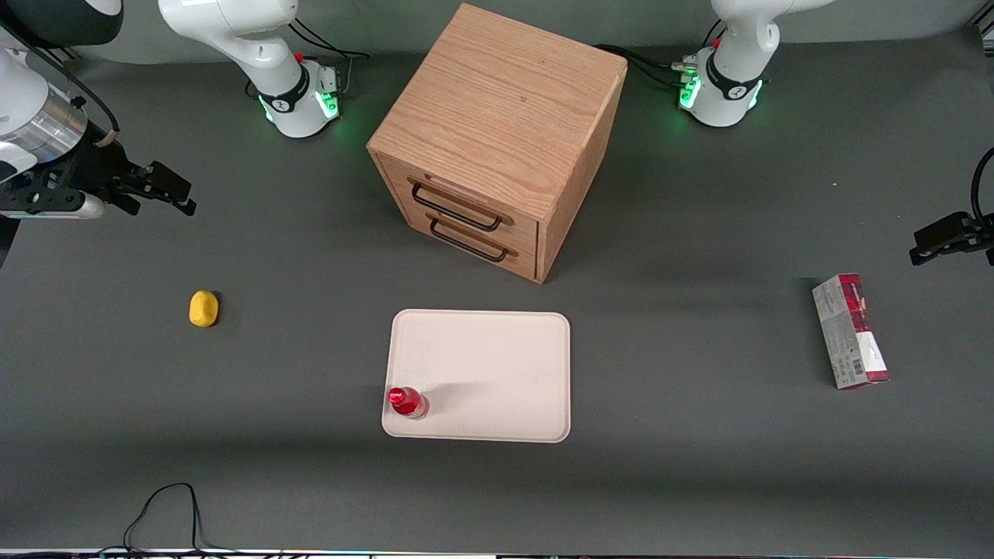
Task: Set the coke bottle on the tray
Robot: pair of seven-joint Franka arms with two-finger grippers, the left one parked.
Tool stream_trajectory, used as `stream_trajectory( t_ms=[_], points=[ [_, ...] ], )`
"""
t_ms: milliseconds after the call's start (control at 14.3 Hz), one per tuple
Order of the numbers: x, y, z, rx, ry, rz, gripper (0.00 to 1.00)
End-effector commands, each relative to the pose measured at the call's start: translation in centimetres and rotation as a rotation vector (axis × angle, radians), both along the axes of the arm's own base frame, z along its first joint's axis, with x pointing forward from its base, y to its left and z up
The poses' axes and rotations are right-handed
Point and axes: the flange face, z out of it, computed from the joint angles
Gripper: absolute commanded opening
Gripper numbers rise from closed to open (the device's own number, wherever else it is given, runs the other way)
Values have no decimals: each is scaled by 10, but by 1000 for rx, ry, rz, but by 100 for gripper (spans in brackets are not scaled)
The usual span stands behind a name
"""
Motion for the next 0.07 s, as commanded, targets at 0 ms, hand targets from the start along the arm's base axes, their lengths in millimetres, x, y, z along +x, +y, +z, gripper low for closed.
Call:
stream_trajectory(
  t_ms=[0],
  points=[
    [6,0,12,-21,29,19,100]
  ],
)
